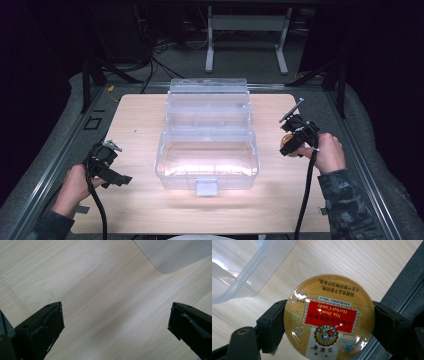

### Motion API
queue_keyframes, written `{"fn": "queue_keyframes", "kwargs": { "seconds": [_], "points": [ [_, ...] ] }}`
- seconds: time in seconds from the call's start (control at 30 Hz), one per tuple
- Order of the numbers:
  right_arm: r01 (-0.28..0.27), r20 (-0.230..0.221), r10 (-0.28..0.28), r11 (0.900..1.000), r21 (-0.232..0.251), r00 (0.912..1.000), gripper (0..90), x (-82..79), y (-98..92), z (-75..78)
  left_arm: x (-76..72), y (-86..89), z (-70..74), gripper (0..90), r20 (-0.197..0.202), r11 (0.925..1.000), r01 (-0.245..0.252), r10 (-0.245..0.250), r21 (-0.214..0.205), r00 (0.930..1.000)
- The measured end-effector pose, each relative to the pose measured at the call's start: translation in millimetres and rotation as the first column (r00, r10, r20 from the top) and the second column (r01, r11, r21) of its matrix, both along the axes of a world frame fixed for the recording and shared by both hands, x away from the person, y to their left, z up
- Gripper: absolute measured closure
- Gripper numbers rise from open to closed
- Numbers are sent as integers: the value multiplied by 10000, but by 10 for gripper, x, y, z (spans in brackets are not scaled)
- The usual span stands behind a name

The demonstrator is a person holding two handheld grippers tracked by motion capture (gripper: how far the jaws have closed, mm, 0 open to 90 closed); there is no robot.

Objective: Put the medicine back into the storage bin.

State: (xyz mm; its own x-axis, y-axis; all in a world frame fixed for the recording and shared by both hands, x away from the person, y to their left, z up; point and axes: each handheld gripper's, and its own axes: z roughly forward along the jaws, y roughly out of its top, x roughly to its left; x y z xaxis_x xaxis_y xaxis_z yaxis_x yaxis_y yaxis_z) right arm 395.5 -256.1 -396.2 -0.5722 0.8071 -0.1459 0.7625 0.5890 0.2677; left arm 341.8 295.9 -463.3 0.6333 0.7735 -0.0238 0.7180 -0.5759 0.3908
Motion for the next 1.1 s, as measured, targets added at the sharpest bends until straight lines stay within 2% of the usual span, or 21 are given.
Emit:
{"fn": "queue_keyframes", "kwargs": {
  "seconds": [0.1,0.17,0.23,0.67,0.73,0.77,0.8,0.83,0.9,1.03,1.07,1.1],
  "points": [
    [-112,182,117,9995,-280,9998,200,10,82,62,0,-5,-4,0,-25,10000,4,-4,46,10000],
    [-171,204,175,9997,-193,9996,201,15,99,71,2,-8,1,0,-32,10000,10,-10,88,10000],
    [-282,257,292,9989,-373,9992,200,31,161,99,4,-14,5,0,-31,9999,38,-37,128,10000],
    [-1052,304,1065,9937,-397,9938,200,94,479,168,7,-14,-11,0,-87,9997,154,-152,170,9998],
    [-1218,298,1222,9924,-145,9921,200,102,560,159,9,-20,-21,0,-128,9997,169,-167,160,9998],
    [-1294,279,1304,9909,-366,9911,200,104,587,165,10,-20,-24,0,-130,9997,179,-177,173,9998],
    [-1294,279,1304,9909,-366,9911,200,104,587,165,10,-20,-24,0,-128,9996,190,-188,187,9997],
    [-1354,180,1360,9903,-302,9905,201,107,605,166,7,-18,-27,0,-126,9997,178,-176,184,9998],
    [-1430,326,1440,9892,-307,9890,201,105,665,154,2,-15,-29,1,-110,9998,144,-142,160,9998],
    [-1624,284,1631,9864,-263,9862,200,103,755,144,-3,-17,-25,0,-128,9996,189,-186,227,9997],
    [-1721,256,1723,9850,-85,9847,201,103,783,133,-4,-19,-22,1,-121,9996,185,-182,223,9998],
    [-1699,301,1711,9848,-368,9848,200,95,813,137,-4,-22,-18,1,-104,9995,214,-211,250,9997]
  ]
}}
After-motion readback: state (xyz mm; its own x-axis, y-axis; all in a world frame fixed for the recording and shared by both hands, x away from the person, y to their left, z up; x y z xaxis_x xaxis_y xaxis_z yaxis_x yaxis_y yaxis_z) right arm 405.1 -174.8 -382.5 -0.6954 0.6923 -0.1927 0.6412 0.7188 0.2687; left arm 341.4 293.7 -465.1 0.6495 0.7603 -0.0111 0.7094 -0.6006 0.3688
